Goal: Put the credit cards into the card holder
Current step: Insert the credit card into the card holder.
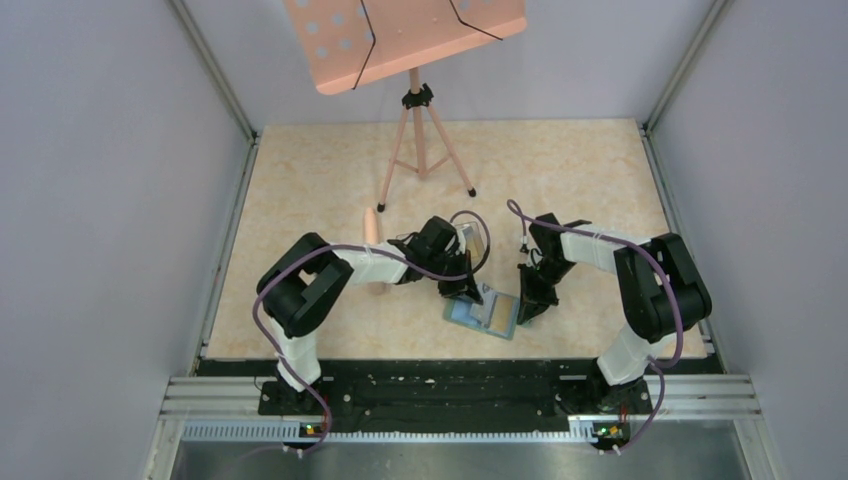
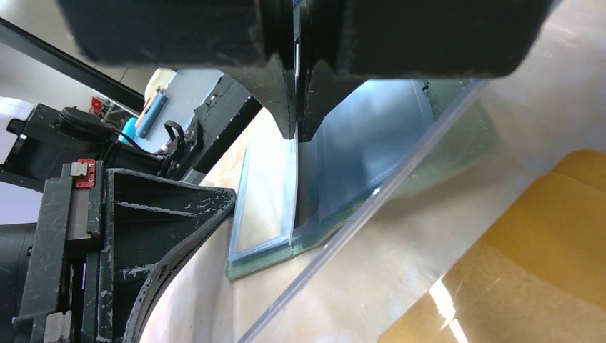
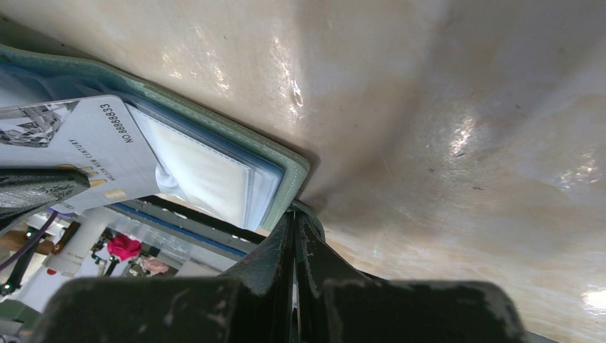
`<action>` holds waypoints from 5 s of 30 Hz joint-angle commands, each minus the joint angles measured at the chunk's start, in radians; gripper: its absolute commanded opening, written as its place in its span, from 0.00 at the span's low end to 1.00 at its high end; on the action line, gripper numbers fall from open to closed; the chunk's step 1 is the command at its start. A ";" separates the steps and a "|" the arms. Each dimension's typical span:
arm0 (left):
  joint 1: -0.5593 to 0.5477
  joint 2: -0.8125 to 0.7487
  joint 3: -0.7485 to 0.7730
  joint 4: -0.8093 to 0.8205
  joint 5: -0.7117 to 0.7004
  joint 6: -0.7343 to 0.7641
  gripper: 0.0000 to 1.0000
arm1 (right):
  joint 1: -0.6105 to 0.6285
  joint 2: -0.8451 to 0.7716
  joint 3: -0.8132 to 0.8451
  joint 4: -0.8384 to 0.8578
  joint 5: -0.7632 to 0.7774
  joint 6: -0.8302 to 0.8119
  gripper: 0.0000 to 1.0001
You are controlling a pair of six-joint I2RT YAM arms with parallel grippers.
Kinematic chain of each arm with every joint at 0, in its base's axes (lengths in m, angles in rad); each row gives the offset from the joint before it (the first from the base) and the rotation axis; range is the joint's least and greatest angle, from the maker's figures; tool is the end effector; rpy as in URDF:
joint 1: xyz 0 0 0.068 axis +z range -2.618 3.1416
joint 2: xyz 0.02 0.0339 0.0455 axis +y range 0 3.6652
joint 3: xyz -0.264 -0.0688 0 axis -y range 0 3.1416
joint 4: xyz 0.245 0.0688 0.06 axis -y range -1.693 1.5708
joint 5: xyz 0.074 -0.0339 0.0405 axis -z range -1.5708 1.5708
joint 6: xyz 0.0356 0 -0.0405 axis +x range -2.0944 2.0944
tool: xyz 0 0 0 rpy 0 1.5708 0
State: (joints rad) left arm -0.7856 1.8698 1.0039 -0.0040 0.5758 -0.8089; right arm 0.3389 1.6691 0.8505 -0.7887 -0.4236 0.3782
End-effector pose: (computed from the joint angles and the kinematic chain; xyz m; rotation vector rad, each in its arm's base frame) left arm 0.2473 -0.2748 0.1387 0.2667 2.7640 -1.2932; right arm 0.2340 0.0980 0.1319 -0.0685 -2.9049 -0.5665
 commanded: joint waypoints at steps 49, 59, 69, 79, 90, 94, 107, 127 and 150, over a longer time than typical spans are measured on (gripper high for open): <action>-0.085 0.004 0.113 -0.346 -0.123 0.065 0.45 | 0.002 0.000 -0.027 0.229 0.019 0.013 0.00; -0.092 0.030 0.247 -0.537 -0.216 0.166 0.60 | 0.001 0.000 -0.018 0.225 0.019 0.013 0.00; -0.092 0.037 0.316 -0.648 -0.291 0.218 0.61 | 0.002 0.013 -0.004 0.223 0.016 0.011 0.00; -0.093 0.085 0.375 -0.676 -0.302 0.243 0.59 | 0.000 0.021 -0.004 0.223 0.014 0.006 0.00; -0.095 0.104 0.367 -0.609 -0.237 0.226 0.47 | 0.002 0.023 -0.004 0.223 0.007 0.005 0.00; -0.101 0.108 0.387 -0.594 -0.218 0.229 0.47 | 0.001 0.021 -0.003 0.223 0.006 0.005 0.00; -0.139 0.158 0.437 -0.493 -0.074 0.212 0.45 | 0.001 0.007 0.006 0.217 0.000 0.001 0.00; -0.003 -0.227 -0.018 -0.364 -0.324 0.118 0.60 | 0.001 -0.029 0.037 0.197 0.028 -0.029 0.00; 0.040 -0.183 -0.025 -0.223 -0.131 0.028 0.48 | 0.000 -0.037 0.019 0.183 0.061 -0.031 0.00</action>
State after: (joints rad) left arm -0.7502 1.7260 0.9791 -0.2398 0.4450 -0.7654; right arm 0.3374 1.6615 0.8585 -0.6582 -0.4561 0.3664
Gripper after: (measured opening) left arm 0.480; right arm 0.003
